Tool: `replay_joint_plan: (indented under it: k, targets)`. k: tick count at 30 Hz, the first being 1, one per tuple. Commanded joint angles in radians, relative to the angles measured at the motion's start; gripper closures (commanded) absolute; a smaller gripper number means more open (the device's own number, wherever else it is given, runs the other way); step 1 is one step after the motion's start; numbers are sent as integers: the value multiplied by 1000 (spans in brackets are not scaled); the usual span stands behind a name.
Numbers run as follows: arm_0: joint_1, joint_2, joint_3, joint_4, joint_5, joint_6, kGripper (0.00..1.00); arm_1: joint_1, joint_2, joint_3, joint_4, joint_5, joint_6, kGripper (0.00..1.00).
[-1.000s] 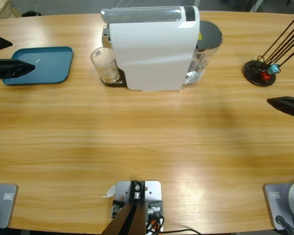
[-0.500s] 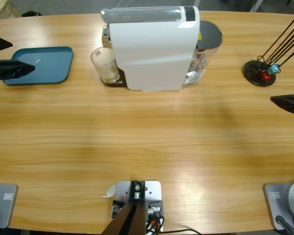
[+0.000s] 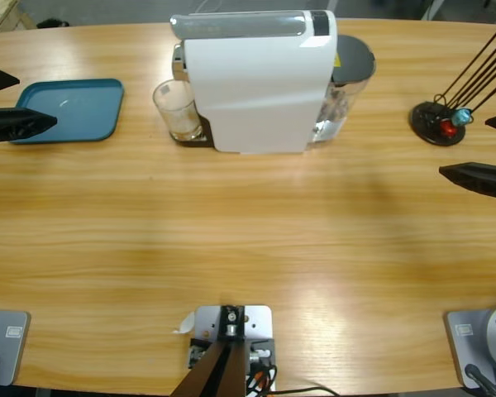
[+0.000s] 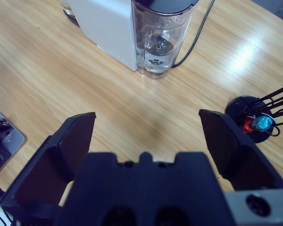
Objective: Pour coffee
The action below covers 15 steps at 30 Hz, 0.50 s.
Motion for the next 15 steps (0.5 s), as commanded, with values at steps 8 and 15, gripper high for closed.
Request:
replay_joint_plan:
  k: [8,15]
  targets:
    - [6,-11,27,11,13,-14,0,5,17,-5,13,13,4,0]
    - [6,-7,29,11,13,-14,0,5,20,-5,13,11,4,0]
